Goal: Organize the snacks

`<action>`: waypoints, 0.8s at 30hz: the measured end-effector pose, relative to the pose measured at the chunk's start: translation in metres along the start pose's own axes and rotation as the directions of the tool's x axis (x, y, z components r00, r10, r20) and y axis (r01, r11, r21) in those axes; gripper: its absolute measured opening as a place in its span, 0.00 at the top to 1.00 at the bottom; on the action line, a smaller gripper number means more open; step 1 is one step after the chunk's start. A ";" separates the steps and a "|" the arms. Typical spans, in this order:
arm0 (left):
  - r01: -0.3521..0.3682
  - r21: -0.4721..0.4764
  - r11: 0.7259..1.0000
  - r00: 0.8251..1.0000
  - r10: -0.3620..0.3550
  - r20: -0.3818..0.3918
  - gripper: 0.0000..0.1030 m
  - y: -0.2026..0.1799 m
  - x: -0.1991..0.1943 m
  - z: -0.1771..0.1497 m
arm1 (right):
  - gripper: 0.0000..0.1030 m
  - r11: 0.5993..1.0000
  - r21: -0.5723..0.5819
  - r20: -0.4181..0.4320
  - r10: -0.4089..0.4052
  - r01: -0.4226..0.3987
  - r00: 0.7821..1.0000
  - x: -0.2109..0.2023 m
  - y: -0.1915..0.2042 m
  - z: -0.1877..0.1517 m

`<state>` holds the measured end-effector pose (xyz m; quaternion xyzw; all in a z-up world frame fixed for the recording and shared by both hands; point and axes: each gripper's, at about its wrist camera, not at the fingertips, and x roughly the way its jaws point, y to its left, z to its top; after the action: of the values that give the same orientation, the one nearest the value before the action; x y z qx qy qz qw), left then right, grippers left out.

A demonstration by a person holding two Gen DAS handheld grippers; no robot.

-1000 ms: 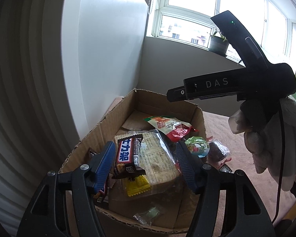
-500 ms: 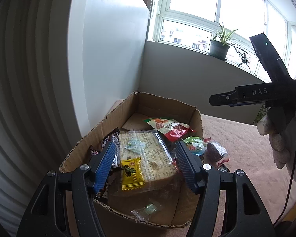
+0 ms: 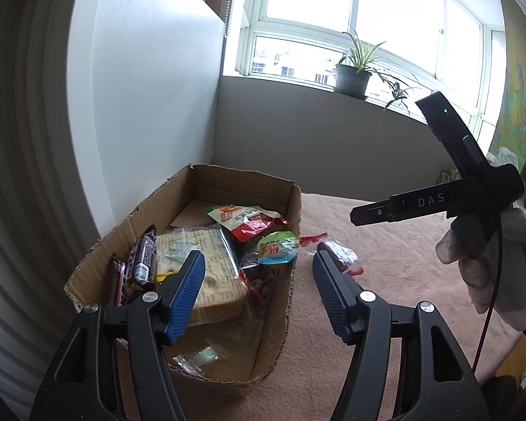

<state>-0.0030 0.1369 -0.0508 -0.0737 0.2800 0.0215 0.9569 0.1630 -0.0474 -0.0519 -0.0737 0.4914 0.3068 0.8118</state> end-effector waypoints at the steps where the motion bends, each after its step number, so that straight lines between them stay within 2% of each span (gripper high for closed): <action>1: 0.009 0.005 1.000 1.000 -0.009 0.002 0.38 -0.003 -0.002 -0.003 | 0.17 1.000 0.000 -0.005 0.001 -0.001 1.000 0.002 0.001 -0.002; 5: 0.041 -0.001 0.999 0.999 -0.041 0.003 0.38 -0.013 -0.008 -0.011 | 0.17 1.000 0.001 -0.020 0.008 -0.008 1.000 0.011 0.003 -0.007; 11: 0.065 0.038 0.997 0.998 -0.065 -0.018 0.39 -0.031 -0.006 -0.019 | 0.27 1.000 0.008 -0.052 0.002 -0.002 0.999 0.031 0.007 0.000; 16: 0.073 0.022 0.997 0.997 -0.073 -0.003 0.40 -0.029 -0.011 -0.018 | 0.52 0.999 0.011 -0.054 -0.034 0.035 0.998 0.042 0.007 0.010; 18: 0.075 0.011 0.997 0.997 -0.075 0.006 0.40 -0.026 -0.012 -0.016 | 0.60 1.000 0.021 -0.069 -0.020 0.021 0.997 0.052 0.005 0.018; 24: 0.065 -0.003 0.998 0.998 -0.065 0.006 0.40 -0.018 -0.012 -0.017 | 0.62 0.997 0.064 -0.108 0.047 -0.040 0.993 0.086 0.004 0.037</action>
<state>-0.0204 0.1166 -0.0562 -0.0842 0.2744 -0.0092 0.9579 0.2171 0.0076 -0.1049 -0.0544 0.5459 0.3046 0.7786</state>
